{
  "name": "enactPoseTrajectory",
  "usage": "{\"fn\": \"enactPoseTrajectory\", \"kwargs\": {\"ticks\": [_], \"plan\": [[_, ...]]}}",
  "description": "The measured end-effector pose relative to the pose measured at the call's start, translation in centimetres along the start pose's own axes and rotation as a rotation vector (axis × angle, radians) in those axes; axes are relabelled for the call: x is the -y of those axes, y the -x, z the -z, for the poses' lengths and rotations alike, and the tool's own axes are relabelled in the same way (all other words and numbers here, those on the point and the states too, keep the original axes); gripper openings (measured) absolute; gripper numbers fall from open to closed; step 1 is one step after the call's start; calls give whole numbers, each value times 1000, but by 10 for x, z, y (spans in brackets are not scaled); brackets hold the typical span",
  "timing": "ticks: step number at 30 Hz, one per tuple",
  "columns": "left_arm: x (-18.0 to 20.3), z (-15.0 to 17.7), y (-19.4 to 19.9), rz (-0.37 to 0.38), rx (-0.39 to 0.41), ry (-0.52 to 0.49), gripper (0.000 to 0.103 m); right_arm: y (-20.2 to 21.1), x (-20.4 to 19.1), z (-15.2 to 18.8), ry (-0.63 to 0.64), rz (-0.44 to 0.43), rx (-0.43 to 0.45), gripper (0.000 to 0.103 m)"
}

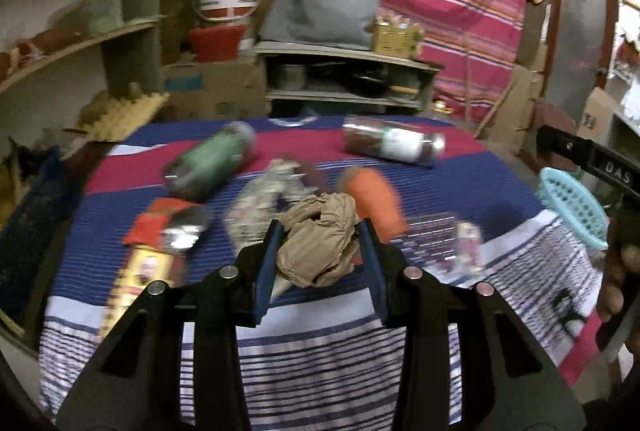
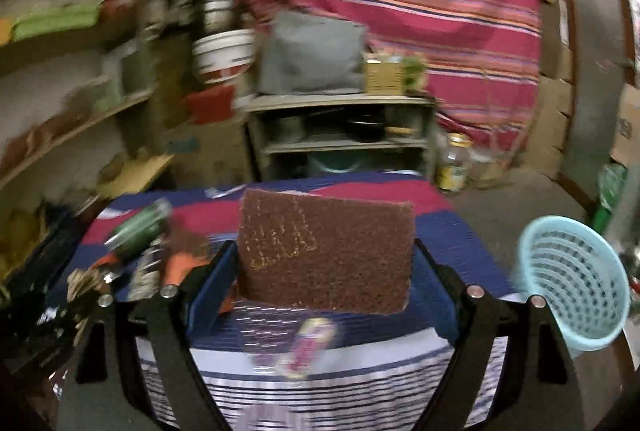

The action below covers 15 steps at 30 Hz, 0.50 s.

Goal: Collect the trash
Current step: 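Carry tan paper and brown pad over the basket and open both tools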

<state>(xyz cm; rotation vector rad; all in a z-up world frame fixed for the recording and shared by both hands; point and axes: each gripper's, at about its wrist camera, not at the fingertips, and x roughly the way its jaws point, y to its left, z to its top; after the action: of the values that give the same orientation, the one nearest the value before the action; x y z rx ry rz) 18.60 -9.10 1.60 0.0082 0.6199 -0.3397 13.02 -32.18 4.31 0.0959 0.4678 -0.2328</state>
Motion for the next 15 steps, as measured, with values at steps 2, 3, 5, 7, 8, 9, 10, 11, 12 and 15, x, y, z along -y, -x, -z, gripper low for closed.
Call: {"fn": "enactPoseTrajectory", "kwargs": {"ticks": [2,3,5,7,8,9,10,11,12,15], "plan": [[16,-3,-5,15,5,-17,38,6,21,-3,-1,31,11,83],[24,-5,-7,28,10,-22,38,9,30,-5,4,41,21,83],[42,-11,-14,53,14,-41,38,14,41,-6,20,50,36,83],[66,-24,-21,67,23,-86,38,17,50,-8,32,61,46,83],[76,-30,-24,79,24,-98,38,20,59,-9,38,69,57,83],[90,-39,-27,95,28,-111,38,23,64,-10,39,79,64,83],[101,-46,-29,104,34,-116,38,23,71,-12,39,93,70,83],[115,-54,-32,117,42,-126,38,24,81,-14,33,118,77,83],[125,-58,-34,124,47,-135,38,26,89,-14,28,142,81,83],[167,-73,-52,161,44,-152,38,27,123,-14,29,252,76,83]]}}
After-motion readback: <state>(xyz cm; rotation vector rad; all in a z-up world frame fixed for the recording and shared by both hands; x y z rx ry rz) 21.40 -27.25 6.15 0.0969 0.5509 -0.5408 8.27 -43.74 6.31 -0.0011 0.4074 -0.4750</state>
